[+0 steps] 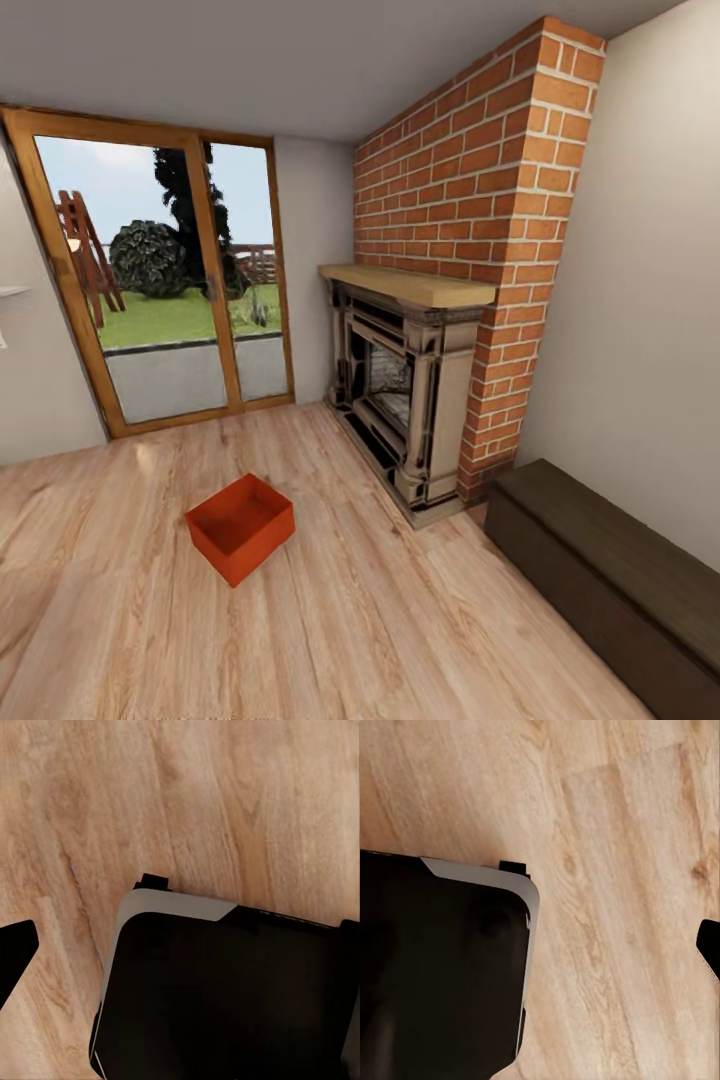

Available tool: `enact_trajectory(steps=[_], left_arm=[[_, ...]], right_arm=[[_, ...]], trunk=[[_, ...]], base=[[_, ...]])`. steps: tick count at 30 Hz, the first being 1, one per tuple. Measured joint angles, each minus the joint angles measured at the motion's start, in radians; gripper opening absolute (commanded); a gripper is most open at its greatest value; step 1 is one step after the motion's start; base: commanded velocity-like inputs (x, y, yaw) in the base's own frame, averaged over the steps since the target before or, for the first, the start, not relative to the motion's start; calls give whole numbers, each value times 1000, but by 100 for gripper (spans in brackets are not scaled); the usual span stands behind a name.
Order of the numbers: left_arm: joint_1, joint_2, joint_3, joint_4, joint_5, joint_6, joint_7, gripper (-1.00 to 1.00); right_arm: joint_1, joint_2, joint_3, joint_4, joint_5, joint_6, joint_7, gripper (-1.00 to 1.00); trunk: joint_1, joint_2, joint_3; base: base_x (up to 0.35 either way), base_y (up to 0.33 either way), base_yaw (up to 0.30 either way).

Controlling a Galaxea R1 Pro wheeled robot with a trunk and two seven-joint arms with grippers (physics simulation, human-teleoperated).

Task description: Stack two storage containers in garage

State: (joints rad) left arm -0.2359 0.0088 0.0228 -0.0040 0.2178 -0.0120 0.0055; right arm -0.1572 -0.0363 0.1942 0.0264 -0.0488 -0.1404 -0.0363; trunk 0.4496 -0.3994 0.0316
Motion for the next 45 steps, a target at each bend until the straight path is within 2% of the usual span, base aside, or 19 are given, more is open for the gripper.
enact_trajectory(steps=[6, 28, 45], left_arm=[[0, -1, 1, 0, 0, 1, 0, 100], [0, -1, 1, 0, 0, 0, 0, 100], [0, -1, 1, 1, 0, 1, 0, 100]], right_arm=[[0, 0, 0, 0, 1, 0, 0, 100], [0, 1, 0, 0, 0, 0, 0, 100], [0, 2, 0, 0, 0, 0, 1, 100]], trunk=[[0, 0, 0], [0, 0, 0], [0, 0, 0]], base=[[94, -1, 268], [292, -141, 263], [243, -194, 22]])
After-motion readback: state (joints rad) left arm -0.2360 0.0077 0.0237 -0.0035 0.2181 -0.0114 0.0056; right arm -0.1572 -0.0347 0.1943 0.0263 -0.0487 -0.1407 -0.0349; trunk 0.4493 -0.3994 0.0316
